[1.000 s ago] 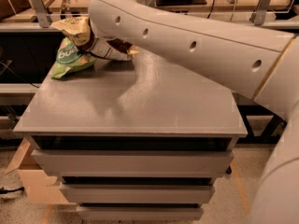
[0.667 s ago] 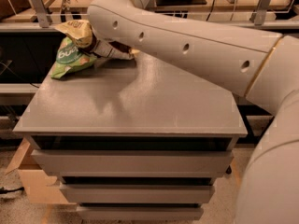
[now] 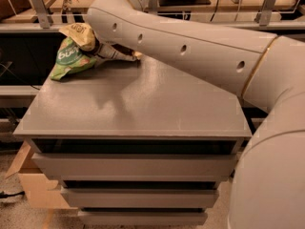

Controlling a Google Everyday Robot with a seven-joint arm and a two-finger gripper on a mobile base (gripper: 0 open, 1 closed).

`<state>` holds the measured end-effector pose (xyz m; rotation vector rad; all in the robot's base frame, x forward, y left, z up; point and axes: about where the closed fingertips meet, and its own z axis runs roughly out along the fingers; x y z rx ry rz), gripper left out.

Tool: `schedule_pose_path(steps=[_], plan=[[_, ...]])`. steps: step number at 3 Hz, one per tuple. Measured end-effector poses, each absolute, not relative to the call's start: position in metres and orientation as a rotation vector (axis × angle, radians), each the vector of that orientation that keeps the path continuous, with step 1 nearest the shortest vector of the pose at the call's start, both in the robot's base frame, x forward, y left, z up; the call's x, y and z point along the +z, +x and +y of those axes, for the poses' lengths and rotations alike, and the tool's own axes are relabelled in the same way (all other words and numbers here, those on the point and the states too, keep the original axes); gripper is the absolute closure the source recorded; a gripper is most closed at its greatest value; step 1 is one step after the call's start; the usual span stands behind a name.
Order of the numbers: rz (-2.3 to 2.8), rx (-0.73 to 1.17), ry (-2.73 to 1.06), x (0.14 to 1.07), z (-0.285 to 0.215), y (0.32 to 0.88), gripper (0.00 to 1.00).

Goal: Move brown chip bag near green rice chip bag

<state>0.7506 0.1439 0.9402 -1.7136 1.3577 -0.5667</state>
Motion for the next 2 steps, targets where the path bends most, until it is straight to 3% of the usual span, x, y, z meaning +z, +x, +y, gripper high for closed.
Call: schedule_pose_path(steps=[2], plan=[[1.358,-0.567,-1.716,0.9392,0.1444,0.7505,0.35]])
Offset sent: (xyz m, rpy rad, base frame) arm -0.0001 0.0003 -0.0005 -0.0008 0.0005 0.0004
